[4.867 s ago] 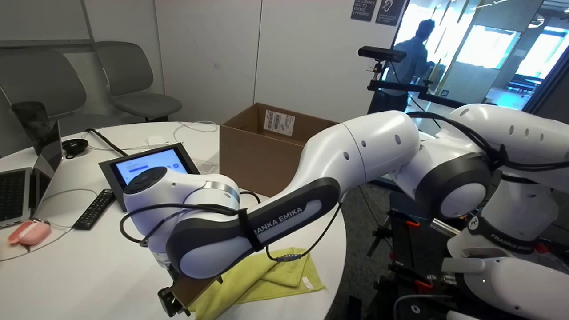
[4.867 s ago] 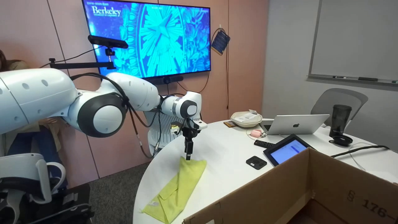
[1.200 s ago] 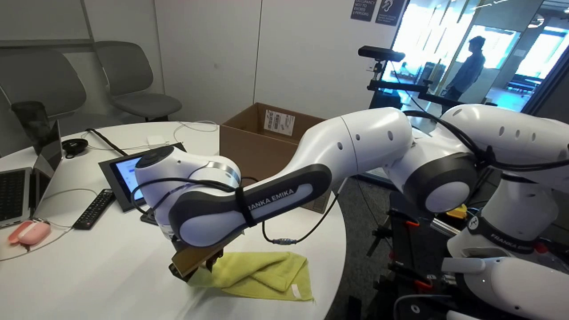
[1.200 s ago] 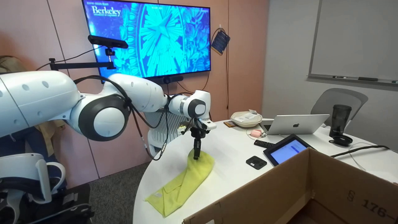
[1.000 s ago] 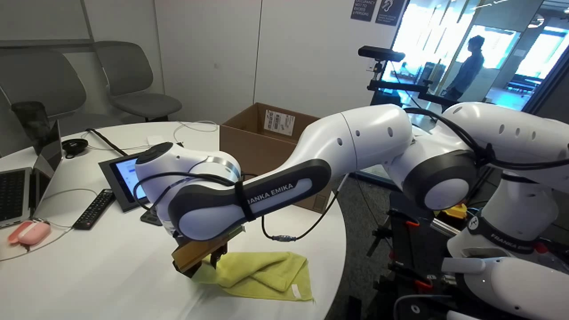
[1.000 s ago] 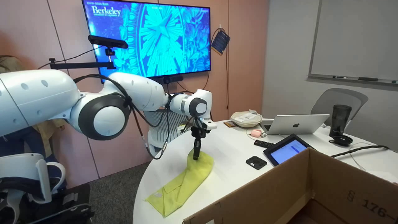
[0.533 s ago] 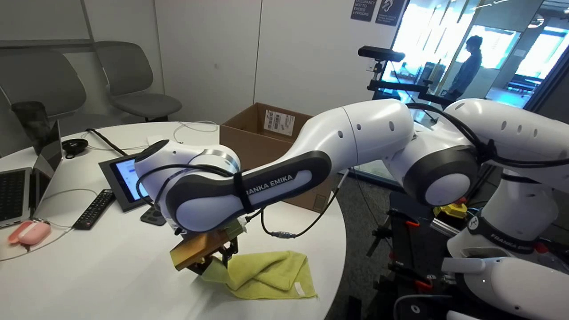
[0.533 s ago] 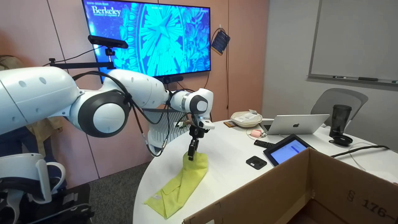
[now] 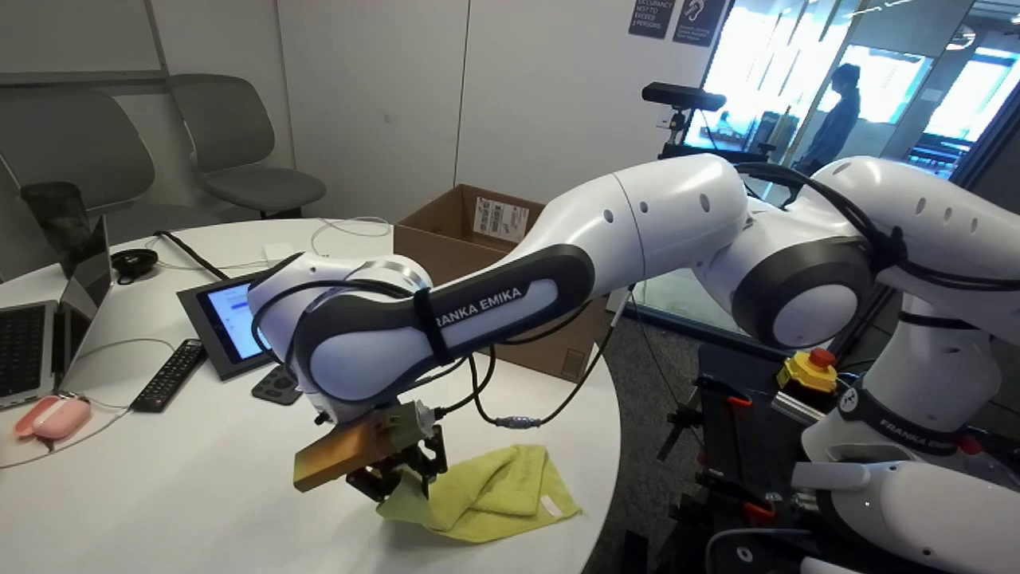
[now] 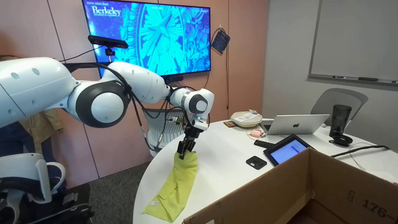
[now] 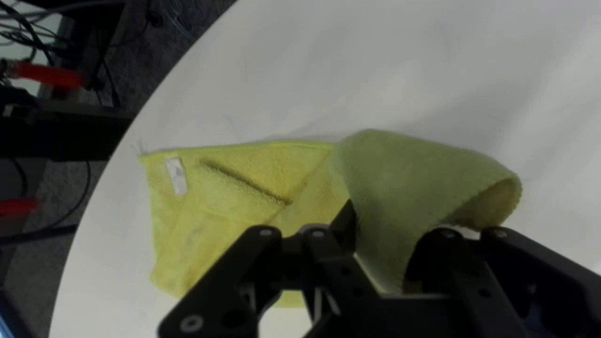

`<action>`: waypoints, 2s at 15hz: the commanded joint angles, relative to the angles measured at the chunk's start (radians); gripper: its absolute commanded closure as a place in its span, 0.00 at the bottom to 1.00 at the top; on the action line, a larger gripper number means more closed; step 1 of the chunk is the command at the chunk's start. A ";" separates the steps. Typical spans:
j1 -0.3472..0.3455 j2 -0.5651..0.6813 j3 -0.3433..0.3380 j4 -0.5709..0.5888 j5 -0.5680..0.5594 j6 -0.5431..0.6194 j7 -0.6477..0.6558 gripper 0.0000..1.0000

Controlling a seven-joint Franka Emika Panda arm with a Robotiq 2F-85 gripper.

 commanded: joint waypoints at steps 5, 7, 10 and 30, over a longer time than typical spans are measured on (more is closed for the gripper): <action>-0.056 -0.155 -0.017 -0.409 0.063 0.138 0.063 0.94; -0.078 -0.190 -0.035 -0.499 0.051 0.179 0.048 0.94; -0.104 -0.251 -0.071 -0.630 0.040 0.226 0.030 0.94; -0.189 -0.702 -0.041 -1.342 -0.059 0.543 0.041 0.94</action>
